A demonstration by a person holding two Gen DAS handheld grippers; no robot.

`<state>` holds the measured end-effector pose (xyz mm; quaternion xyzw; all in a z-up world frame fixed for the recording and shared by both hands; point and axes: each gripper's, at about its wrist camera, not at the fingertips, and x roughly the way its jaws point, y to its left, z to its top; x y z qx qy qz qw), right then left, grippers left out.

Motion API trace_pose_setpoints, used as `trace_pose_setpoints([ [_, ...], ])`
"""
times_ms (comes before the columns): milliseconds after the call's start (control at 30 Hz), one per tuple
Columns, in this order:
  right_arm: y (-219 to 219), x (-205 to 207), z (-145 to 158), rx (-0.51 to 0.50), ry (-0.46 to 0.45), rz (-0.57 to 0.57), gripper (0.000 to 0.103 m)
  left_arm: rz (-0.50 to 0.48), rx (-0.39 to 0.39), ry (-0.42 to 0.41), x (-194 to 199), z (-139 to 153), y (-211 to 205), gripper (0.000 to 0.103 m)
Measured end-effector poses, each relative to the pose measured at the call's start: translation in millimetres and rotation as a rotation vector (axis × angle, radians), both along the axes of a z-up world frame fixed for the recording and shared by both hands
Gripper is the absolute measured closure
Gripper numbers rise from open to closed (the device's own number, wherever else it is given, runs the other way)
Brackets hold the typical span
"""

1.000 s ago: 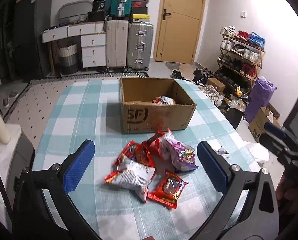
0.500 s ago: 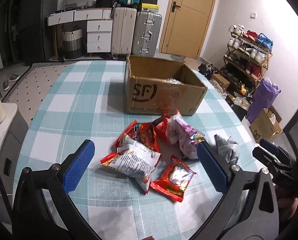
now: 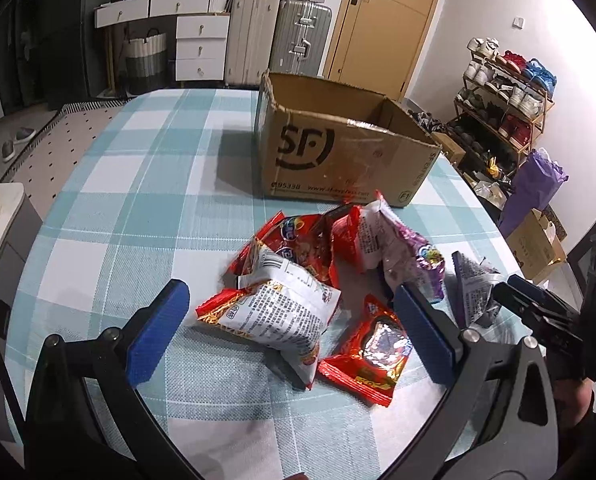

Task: Organize snacks
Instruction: 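Grasp the silver-and-purple bag with right tool while left tool grasps the Oreo pack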

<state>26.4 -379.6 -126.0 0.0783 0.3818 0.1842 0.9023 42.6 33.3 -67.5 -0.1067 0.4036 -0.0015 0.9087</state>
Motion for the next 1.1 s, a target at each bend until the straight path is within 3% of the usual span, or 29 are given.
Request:
trace_pose_setpoints([
  [333,7.0,26.1,-18.8,-0.003,0.066,0.006,0.020,0.005,-0.023,0.040,4.8,-20.1,11.6,0.001],
  [633,11.5,30.5,-31.8,0.041,0.093,0.049,0.051,-0.037,-0.046,0.064,0.1,-35.5,10.1,0.001],
  [1100,3.0,19.0,-24.8,0.099,0.063,0.040,0.055,-0.089,-0.046,0.071,-9.7,-33.4,-2.1,0.001],
])
